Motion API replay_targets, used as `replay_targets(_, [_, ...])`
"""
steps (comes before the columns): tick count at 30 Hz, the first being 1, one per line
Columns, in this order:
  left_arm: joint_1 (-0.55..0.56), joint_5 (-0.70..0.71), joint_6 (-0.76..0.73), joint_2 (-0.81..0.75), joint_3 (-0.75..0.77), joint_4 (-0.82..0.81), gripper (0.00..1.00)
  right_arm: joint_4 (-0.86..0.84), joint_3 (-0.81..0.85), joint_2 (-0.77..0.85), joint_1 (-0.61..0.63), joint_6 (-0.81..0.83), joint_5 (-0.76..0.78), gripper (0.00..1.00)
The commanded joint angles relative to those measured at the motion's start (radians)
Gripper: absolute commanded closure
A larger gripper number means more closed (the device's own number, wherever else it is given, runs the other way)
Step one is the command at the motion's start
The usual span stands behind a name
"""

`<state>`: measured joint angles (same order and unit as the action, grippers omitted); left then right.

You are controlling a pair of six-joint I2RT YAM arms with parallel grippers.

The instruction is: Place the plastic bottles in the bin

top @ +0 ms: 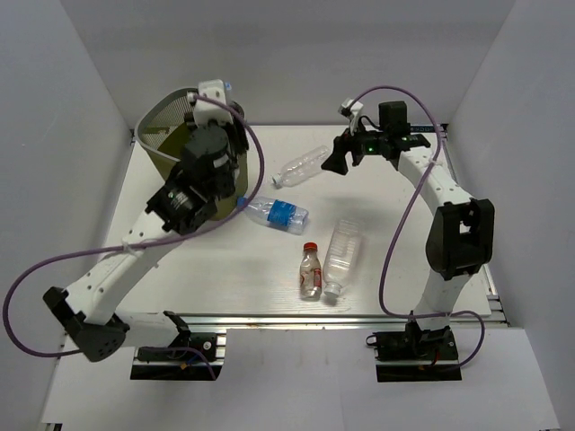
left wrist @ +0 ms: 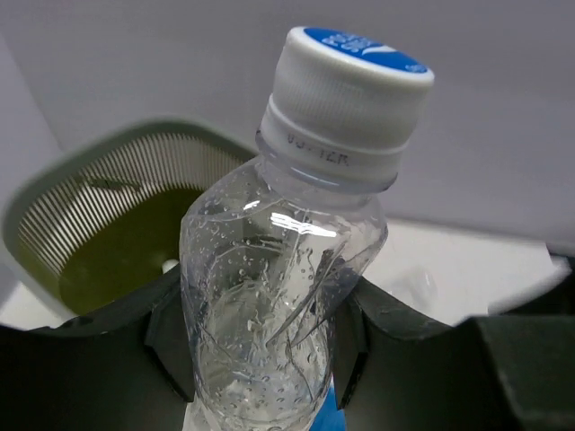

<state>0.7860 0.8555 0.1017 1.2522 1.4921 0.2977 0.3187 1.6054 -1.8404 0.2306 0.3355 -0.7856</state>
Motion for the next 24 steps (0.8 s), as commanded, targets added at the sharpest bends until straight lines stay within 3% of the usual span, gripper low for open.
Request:
replay_targets(1, [-0.097,0.057,-0.082,0.108,0.132,-0.175,0.76,0.071,-0.021,0.027,0.03,0.095,-0.024,0.1])
replay_targets(8, [-0.333,-0.024,0.024,0.318,0.431,-0.016,0.77,0.103,-0.051,0.041,0.095,0.171,-0.015,0.1])
replay_targets(10, [-0.399,-0.055,0.052,0.394,0.486,0.044,0.67,0.109,-0.068,0.03,0.117,0.178,0.002,0.1])
replay_targets(12, [-0.432,-0.082,0.069,0.423,0.522,0.111,0.46,0.123,-0.076,0.017,0.128,0.204,0.006,0.1])
replay_targets(13, [-0.45,-0.113,0.069,0.423,0.522,0.112,0.15,0.128,-0.07,0.004,0.148,0.217,0.003,0.1])
replay_targets(14, [-0.45,-0.133,0.069,0.423,0.508,0.127,0.01,0.119,-0.07,-0.002,0.156,0.224,0.008,0.1])
replay_targets(20, [-0.433,-0.318,-0.037,0.366,0.467,0.192,0.01,0.1,0.002,-0.101,0.274,0.186,0.112,0.1])
replay_targets(21, [-0.433,-0.467,-0.062,0.322,0.452,0.225,0.01,0.097,0.013,-0.153,0.282,0.18,0.129,0.1])
replay_targets(23, [-0.433,-0.62,-0.094,0.262,0.364,0.256,0.01,0.091,0.045,-0.202,0.314,0.142,0.187,0.1])
replay_targets(24, [-0.433,-0.809,-0.112,0.227,0.318,0.256,0.01,0.094,0.088,-0.224,0.32,0.137,0.197,0.1])
